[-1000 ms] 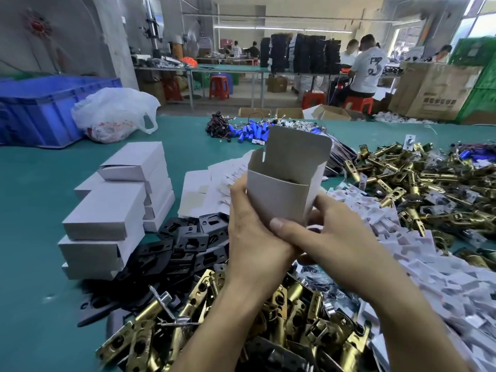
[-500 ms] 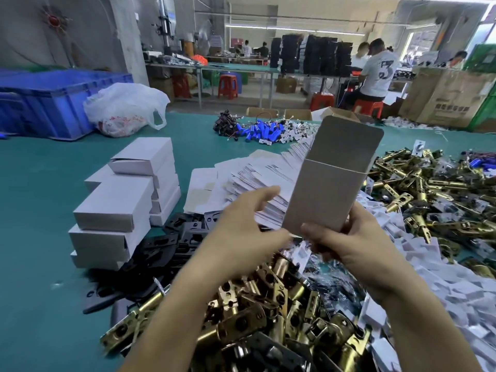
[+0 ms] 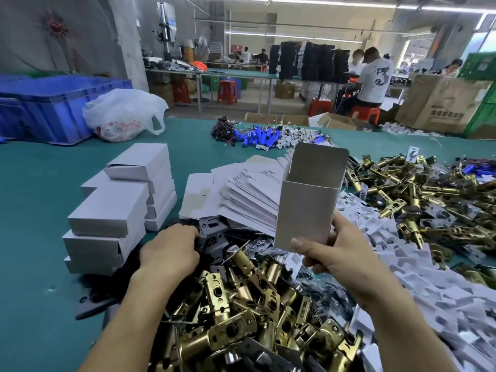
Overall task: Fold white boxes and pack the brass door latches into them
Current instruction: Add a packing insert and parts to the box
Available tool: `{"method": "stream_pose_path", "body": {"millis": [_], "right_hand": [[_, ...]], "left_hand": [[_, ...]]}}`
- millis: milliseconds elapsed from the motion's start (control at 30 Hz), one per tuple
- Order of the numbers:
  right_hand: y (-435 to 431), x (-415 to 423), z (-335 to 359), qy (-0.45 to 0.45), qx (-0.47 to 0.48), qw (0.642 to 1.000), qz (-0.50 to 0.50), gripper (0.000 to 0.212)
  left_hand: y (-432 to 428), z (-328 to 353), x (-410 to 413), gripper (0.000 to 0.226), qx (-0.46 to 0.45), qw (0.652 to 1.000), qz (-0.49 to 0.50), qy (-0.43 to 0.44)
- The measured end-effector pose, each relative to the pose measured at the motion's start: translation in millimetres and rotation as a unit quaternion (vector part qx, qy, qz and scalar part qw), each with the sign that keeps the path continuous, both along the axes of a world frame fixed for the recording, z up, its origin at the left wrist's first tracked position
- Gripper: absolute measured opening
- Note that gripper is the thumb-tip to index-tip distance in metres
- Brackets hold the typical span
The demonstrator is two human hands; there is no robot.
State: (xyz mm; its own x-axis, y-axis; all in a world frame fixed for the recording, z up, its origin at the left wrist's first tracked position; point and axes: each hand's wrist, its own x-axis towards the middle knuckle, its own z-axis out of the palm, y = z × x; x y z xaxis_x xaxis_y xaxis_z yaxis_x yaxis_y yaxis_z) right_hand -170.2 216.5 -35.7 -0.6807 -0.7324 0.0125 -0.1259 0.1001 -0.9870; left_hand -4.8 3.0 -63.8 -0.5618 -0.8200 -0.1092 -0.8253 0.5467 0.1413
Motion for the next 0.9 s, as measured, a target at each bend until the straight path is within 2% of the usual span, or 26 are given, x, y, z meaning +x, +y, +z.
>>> {"method": "stream_pose_path", "body": {"millis": [200, 333, 500, 600, 767, 900], "right_hand": [[-0.3, 0.4, -2.5, -0.003, 0.022, 0.999, 0.035, 0.044], [-2.1, 3.4, -4.5, 0.020, 0.001, 0.999, 0.049, 0.039], [-4.2, 2.3, -9.0, 0.033, -0.003, 0.998, 0.051, 0.038], [-4.1, 2.1, -10.7, 0.028, -0.004, 0.999, 0.043, 0.039], [-2.4, -0.7, -10.7, 0.016, 0.021, 0.999, 0.034, 0.044], [-2.8, -0.4, -10.4, 0.014, 0.023, 0.999, 0.034, 0.045]], "left_hand": [[-3.4, -9.3, 0.1, 0.031, -0.055, 0.998, -0.010, -0.006], [-5.5, -11.7, -0.1, 0.015, -0.046, 0.997, 0.000, 0.056], [-1.1, -9.9, -1.1, 0.025, -0.017, 0.998, -0.004, 0.066], [4.1, -4.5, -1.2, 0.023, -0.023, 0.997, -0.028, 0.064], [7.7, 6.3, -1.5, 0.040, 0.062, 0.995, -0.057, 0.058], [7.4, 4.5, -0.8, 0.038, 0.011, 0.997, -0.061, 0.048]]}}
